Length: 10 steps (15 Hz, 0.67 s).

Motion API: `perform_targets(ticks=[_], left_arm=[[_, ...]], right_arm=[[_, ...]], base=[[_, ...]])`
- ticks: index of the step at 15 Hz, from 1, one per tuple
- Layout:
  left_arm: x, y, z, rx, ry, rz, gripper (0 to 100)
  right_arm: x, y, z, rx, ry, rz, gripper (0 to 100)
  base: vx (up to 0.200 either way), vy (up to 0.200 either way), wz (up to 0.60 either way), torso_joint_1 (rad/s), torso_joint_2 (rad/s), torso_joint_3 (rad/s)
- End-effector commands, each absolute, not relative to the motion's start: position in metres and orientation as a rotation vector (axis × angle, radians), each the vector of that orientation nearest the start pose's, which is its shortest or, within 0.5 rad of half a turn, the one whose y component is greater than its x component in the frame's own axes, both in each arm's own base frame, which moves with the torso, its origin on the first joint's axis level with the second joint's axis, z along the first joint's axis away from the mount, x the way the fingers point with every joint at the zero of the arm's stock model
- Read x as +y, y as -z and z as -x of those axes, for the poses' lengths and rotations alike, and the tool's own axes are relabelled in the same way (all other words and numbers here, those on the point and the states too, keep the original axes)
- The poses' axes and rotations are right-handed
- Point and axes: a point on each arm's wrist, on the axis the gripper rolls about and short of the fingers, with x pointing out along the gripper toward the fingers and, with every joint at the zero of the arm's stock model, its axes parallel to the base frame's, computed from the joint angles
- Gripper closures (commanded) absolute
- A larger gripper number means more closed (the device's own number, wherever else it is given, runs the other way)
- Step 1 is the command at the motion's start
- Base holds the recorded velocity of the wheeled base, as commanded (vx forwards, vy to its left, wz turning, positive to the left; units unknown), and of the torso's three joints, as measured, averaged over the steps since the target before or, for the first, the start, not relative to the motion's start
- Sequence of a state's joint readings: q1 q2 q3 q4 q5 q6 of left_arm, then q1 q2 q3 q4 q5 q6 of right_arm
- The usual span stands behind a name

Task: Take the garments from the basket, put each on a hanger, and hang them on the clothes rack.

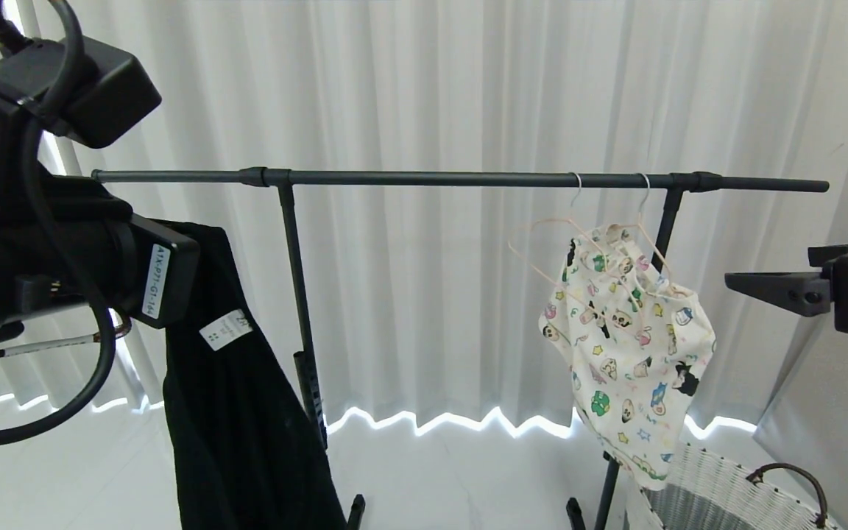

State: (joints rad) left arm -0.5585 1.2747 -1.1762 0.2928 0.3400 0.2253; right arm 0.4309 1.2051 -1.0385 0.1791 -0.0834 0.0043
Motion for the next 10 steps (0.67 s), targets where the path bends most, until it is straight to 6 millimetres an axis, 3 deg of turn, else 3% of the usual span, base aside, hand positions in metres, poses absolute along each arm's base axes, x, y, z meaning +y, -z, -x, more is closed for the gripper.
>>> perform_targets(ticks=[1,7,10], left_arm=[[-0.093,-0.306,-0.163,0.33,0.255,-0.393,100],[-0.093,-0.307,-0.163,0.327,0.255,-0.392,100],[-0.093,-0.306,-0.163,0.328,0.253,-0.393,100]], right_arm=[[0.071,-0.289,-0.162,0.348,-0.345,0.082,0],[0.076,-0.28,-0.172,0.395,-0.353,0.09,0],[0.076,-0.27,-0.187,0.445,-0.351,0.088,0]], base=[[0.2,0.0,0.0,0.002,0.0,0.007],[0.2,0.0,0.0,0.006,0.0,0.002],[0.2,0.0,0.0,0.002,0.0,0.004]])
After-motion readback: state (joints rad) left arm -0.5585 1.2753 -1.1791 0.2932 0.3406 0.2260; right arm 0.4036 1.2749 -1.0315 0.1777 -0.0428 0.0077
